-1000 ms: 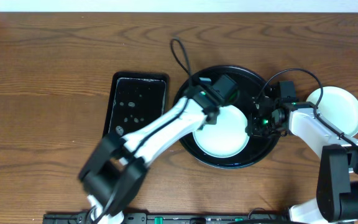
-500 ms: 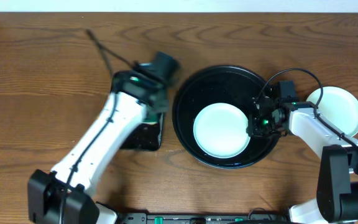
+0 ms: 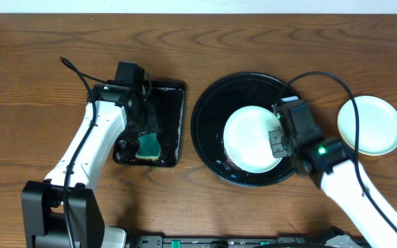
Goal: Clean dirty plates on tray and stack at the side
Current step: 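Return the sponge to the black tray with the left gripper, then lift the pale green plate off the round tray with the right gripper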
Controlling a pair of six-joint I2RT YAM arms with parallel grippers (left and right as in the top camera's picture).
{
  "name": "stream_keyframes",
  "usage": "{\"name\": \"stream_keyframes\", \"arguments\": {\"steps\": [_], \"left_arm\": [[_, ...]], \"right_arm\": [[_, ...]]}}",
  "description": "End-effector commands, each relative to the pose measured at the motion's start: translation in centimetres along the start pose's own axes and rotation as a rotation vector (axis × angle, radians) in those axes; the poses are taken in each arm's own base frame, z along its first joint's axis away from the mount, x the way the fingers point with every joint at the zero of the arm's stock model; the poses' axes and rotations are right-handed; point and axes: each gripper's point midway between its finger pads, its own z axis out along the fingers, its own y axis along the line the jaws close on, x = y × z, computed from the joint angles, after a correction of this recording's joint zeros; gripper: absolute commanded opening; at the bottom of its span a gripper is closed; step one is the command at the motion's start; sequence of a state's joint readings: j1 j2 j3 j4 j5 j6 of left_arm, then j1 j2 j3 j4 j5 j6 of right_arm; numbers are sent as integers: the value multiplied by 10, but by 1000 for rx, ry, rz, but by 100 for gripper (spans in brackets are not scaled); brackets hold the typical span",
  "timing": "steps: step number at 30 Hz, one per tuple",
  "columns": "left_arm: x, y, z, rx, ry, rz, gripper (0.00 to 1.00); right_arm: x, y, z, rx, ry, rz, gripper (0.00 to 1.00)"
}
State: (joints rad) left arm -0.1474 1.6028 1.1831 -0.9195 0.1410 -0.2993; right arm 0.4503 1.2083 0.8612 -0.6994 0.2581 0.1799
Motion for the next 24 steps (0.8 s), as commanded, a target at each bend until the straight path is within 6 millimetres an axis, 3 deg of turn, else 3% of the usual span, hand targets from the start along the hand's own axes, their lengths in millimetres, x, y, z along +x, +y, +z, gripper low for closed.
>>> {"name": "stream_keyframes", "arguments": {"steps": [1, 4, 8, 12, 16, 24], "left_arm": [[6, -4, -7, 33, 11, 35, 57], [8, -5, -25, 48, -32, 40, 57], [14, -7, -71, 93, -159, 53, 60], [26, -5, -104, 126, -249, 63, 69], [38, -2, -124, 143, -297, 68, 78], [43, -2, -137, 160, -343, 73, 80]], "right_arm": [[-19, -22, -27, 194, -136, -8, 1], [-24, -22, -42, 243, -192, -48, 1], [-33, -22, -64, 341, -276, -133, 1], [-38, -15, -79, 421, -335, -214, 1], [-41, -7, -93, 478, -391, -277, 1], [-43, 17, -119, 527, -498, -387, 1]]}}
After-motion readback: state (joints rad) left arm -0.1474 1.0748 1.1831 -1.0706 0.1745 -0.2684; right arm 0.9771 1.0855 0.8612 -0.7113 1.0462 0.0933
